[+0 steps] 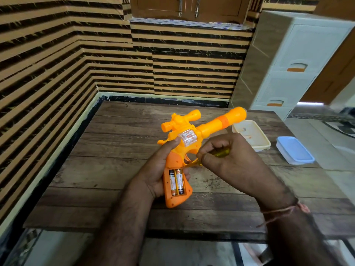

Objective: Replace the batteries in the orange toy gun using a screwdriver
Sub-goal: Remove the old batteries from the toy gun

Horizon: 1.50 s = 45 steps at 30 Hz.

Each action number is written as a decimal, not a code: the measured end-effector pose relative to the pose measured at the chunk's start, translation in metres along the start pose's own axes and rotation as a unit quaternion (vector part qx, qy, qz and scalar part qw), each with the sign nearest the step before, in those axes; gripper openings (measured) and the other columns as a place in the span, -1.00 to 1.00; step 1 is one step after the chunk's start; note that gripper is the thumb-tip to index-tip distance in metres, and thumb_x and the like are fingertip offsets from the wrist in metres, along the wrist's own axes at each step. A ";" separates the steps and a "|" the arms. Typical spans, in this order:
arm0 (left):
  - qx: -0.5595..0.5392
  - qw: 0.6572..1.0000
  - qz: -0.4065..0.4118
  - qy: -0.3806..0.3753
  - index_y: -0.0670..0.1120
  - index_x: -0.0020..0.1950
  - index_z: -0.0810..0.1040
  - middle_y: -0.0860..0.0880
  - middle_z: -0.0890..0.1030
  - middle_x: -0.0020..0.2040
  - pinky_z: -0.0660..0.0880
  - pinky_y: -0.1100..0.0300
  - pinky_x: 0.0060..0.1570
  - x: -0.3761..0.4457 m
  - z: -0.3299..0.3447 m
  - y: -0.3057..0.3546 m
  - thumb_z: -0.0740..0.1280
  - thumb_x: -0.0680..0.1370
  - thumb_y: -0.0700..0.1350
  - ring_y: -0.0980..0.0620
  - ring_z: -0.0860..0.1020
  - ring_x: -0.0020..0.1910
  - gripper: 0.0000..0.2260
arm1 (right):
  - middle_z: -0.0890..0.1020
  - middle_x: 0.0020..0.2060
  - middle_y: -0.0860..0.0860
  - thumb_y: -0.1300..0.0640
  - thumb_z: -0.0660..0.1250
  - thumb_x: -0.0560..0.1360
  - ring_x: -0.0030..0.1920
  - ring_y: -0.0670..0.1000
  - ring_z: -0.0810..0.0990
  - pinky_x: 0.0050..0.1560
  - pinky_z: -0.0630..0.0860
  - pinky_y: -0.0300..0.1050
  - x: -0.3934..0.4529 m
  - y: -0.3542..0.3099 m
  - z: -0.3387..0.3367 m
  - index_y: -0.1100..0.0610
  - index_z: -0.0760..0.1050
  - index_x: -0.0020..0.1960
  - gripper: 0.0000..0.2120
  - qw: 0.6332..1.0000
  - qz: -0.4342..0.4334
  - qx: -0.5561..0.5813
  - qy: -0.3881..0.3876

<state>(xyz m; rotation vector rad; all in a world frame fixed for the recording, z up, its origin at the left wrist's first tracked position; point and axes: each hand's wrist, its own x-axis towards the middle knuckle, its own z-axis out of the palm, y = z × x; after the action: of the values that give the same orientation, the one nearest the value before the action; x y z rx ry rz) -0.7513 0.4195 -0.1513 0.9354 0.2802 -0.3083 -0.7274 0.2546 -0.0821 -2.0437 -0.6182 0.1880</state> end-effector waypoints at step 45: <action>-0.038 0.996 0.074 0.030 -0.14 0.19 0.57 -0.14 0.64 -0.18 0.48 0.17 -0.34 0.007 -0.016 0.005 0.27 0.53 0.17 0.01 0.55 -0.43 -0.56 | 0.61 -0.39 0.22 0.13 0.48 0.42 -0.38 0.18 0.54 -0.35 0.45 0.08 -0.005 -0.010 0.010 0.31 0.60 -0.25 -0.77 0.978 -0.096 0.151 0.104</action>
<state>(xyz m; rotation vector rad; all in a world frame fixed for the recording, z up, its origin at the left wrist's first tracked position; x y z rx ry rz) -0.7445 0.4342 -0.1595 0.8863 0.2744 -0.1333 -0.7390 0.2642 -0.0799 -1.6740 -0.6104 -0.0453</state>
